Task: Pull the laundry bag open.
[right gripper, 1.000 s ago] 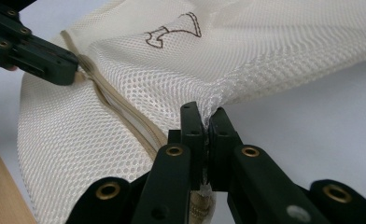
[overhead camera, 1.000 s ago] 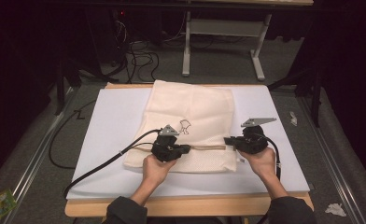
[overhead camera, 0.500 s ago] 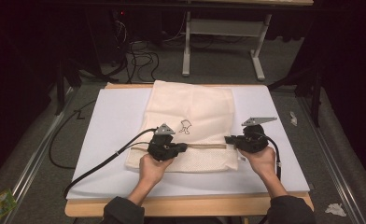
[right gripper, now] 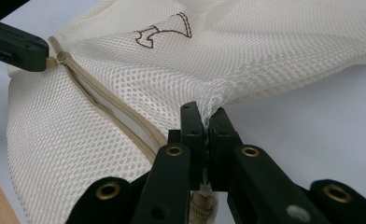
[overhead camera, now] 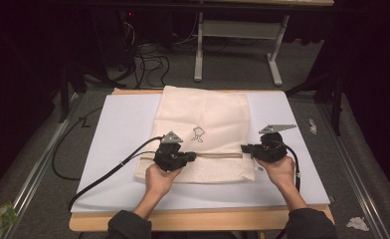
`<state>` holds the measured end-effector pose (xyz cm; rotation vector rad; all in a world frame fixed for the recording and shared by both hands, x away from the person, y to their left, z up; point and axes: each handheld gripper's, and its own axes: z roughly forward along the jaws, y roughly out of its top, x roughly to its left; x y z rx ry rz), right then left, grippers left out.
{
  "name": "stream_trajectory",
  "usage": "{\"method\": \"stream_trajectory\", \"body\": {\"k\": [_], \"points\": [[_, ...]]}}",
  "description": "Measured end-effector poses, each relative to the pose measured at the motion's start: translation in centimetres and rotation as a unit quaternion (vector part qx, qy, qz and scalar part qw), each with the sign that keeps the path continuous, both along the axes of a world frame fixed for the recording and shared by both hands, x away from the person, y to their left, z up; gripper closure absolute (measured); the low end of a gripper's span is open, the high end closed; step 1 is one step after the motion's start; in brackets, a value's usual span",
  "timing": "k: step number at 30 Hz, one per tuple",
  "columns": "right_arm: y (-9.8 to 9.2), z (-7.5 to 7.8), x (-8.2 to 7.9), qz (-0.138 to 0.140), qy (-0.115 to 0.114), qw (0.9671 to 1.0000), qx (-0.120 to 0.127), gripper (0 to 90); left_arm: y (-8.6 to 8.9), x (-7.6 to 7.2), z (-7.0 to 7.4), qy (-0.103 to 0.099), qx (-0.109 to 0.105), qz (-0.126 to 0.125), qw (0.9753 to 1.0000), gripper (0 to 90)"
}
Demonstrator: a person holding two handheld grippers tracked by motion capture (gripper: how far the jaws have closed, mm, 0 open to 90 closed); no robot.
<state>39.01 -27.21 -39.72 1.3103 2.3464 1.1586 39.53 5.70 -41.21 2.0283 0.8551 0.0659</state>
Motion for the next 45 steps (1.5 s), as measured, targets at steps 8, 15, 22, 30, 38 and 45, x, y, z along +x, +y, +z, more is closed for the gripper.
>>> {"method": "stream_trajectory", "body": {"k": [8,15,22,30,38,45], "points": [[-0.2,0.0,0.2,-0.005,-0.001,1.0000,-0.002,89.0,0.3,0.0,0.1,-0.003,0.000,0.008,1.0000,87.6],[-0.5,-0.1,0.4,-0.012,0.002,0.9999,0.000,89.0,1.0,0.1,0.1,0.000,-0.002,0.012,0.9999,87.5],[-0.7,-0.4,0.6,-0.016,0.003,0.9999,-0.005,89.0,1.4,0.3,0.5,-0.006,-0.001,0.019,0.9998,87.5],[-0.6,-0.5,0.7,-0.019,0.003,0.9998,-0.003,89.0,1.9,0.4,0.6,-0.007,-0.005,0.023,0.9997,87.5],[-1.1,-0.7,0.8,-0.027,0.002,0.9996,-0.004,88.9,2.6,0.6,1.1,-0.015,0.002,0.030,0.9994,87.6],[-1.1,-0.8,1.0,-0.026,0.003,0.9996,-0.006,88.9,3.1,0.6,1.1,-0.013,0.000,0.034,0.9993,87.6]]}}
